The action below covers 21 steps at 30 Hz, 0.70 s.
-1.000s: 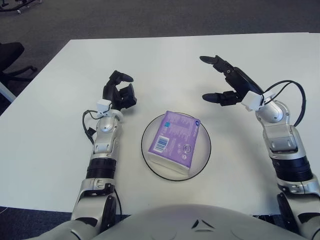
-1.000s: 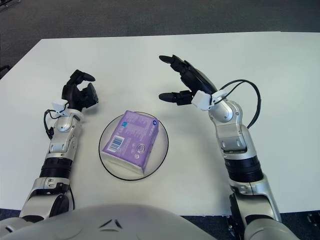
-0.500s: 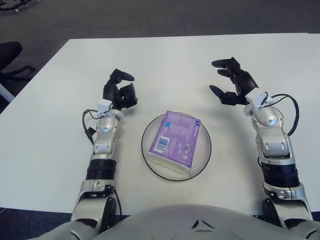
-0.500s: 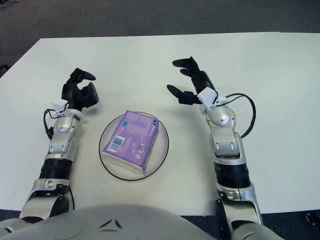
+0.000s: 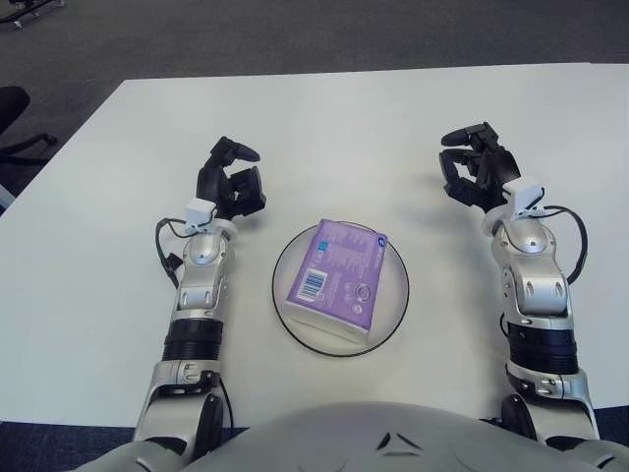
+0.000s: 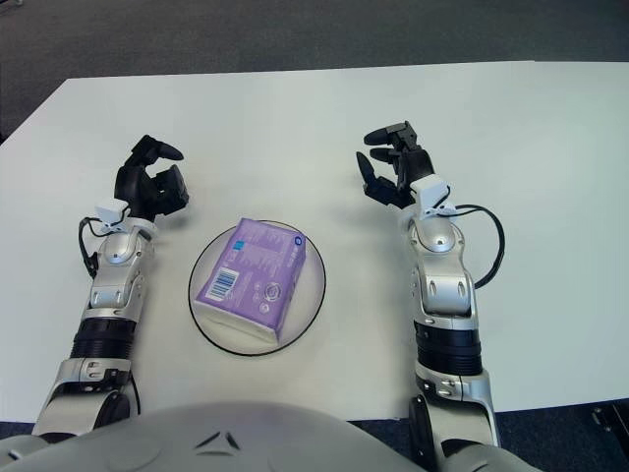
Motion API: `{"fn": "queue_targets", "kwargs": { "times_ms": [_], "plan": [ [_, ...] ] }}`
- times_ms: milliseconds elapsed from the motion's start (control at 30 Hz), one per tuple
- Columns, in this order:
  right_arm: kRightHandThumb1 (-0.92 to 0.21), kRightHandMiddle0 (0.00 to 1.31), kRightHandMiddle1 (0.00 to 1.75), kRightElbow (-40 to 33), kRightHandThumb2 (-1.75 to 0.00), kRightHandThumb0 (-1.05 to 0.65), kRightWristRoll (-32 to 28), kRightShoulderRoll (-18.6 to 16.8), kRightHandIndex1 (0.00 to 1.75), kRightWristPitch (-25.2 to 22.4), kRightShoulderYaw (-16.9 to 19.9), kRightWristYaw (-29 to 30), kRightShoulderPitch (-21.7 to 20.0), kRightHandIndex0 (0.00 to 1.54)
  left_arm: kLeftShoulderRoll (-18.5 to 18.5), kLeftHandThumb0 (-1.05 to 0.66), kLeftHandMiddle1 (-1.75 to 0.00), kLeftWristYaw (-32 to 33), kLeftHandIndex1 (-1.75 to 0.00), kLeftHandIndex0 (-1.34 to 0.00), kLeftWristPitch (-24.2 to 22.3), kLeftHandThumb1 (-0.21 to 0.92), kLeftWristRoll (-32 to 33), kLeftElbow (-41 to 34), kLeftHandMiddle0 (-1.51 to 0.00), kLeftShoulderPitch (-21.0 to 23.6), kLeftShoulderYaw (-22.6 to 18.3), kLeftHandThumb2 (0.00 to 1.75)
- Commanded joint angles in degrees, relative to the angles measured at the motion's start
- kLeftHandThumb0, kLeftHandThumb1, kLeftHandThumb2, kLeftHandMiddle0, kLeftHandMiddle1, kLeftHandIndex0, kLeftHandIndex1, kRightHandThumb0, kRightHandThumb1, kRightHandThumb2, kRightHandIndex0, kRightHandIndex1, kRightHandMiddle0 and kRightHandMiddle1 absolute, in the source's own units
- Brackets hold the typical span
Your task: Put the tissue paper into the plate.
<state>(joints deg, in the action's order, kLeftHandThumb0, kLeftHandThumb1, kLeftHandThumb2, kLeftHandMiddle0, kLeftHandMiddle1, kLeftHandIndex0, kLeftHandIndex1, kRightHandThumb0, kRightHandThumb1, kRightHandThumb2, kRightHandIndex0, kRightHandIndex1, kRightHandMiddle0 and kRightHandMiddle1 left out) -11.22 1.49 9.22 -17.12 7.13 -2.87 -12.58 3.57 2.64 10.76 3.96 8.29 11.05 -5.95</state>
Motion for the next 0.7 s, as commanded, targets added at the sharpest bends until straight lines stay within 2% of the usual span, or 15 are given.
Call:
{"fn": "queue_targets", "kwargs": {
  "times_ms": [0, 33, 100, 133, 167, 233, 367, 467, 667],
  "plan": [
    [-0.76, 0.29, 1.74, 6.8, -0.71, -0.24, -3.7, -4.9, 1.29, 3.8, 1.3, 0.8, 4.1, 0.33, -3.9, -0.44, -1.75, 0.7, -1.75, -0.51, -0.5, 0.45, -0.6, 4.8, -1.24, -11.0, 1.6, 1.16],
    [-0.74, 0.3, 1.75, 8.3, -0.7, -0.15, -4.3, -5.1, 1.31, 4.7, 1.7, 0.8, 4.5, 0.37, -3.9, -0.44, -1.75, 0.7, -1.75, -0.51, -0.5, 0.44, -0.7, 4.7, -1.24, -11.1, 1.7, 1.16],
    [-0.66, 0.31, 1.75, 10.0, -0.8, -0.08, -5.2, -5.5, 1.33, 6.0, 2.0, 1.0, 4.9, 0.48, -3.8, -0.44, -1.75, 0.6, -1.75, -0.51, -0.5, 0.44, -0.7, 4.5, -1.24, -11.2, 1.7, 1.16],
    [-0.56, 0.33, 1.75, 10.6, -0.91, -0.05, -5.5, -5.7, 1.36, 6.6, 2.1, 1.1, 5.0, 0.56, -3.7, -0.44, -1.75, 0.6, -1.75, -0.52, -0.5, 0.44, -0.7, 4.5, -1.24, -11.3, 1.8, 1.16],
    [-0.53, 0.34, 1.75, 11.0, -0.95, -0.04, -5.8, -6.1, 1.37, 7.2, 2.2, 1.4, 5.1, 0.59, -3.6, -0.44, -1.75, 0.5, -1.75, -0.52, -0.4, 0.44, -0.7, 4.6, -1.24, -11.2, 1.8, 1.16],
    [-0.39, 0.39, 1.75, 11.5, -1.14, -0.02, -6.1, -6.6, 1.42, 7.9, 2.3, 2.1, 5.2, 0.69, -3.5, -0.44, -1.75, 0.4, -1.75, -0.52, -0.3, 0.44, -0.7, 4.7, -1.24, -11.2, 1.8, 1.17],
    [-0.27, 0.45, 1.75, 11.0, -1.29, -0.01, -6.3, -7.9, 1.46, 7.9, 1.5, 4.0, 6.1, 0.77, -3.4, -0.44, -1.75, 0.2, -1.75, -0.52, -0.1, 0.44, -0.7, 4.9, -1.23, -11.2, 1.9, 1.17],
    [-0.18, 0.49, 1.75, 10.0, -1.42, -0.01, -6.2, -9.1, 1.56, 7.0, 0.4, 6.0, 7.2, 0.79, -3.3, -0.44, -1.75, 0.0, -1.75, -0.52, 0.2, 0.44, -0.7, 5.1, -1.24, -11.2, 2.0, 1.17],
    [-0.04, 0.59, 1.75, 10.1, -1.63, -0.01, -6.4, -9.1, 1.72, 5.8, -0.3, 8.1, 7.4, 0.83, -3.2, -0.44, -1.75, 0.0, -1.75, -0.52, 0.1, 0.44, -0.7, 5.3, -1.24, -11.1, 2.1, 1.17]
  ]
}}
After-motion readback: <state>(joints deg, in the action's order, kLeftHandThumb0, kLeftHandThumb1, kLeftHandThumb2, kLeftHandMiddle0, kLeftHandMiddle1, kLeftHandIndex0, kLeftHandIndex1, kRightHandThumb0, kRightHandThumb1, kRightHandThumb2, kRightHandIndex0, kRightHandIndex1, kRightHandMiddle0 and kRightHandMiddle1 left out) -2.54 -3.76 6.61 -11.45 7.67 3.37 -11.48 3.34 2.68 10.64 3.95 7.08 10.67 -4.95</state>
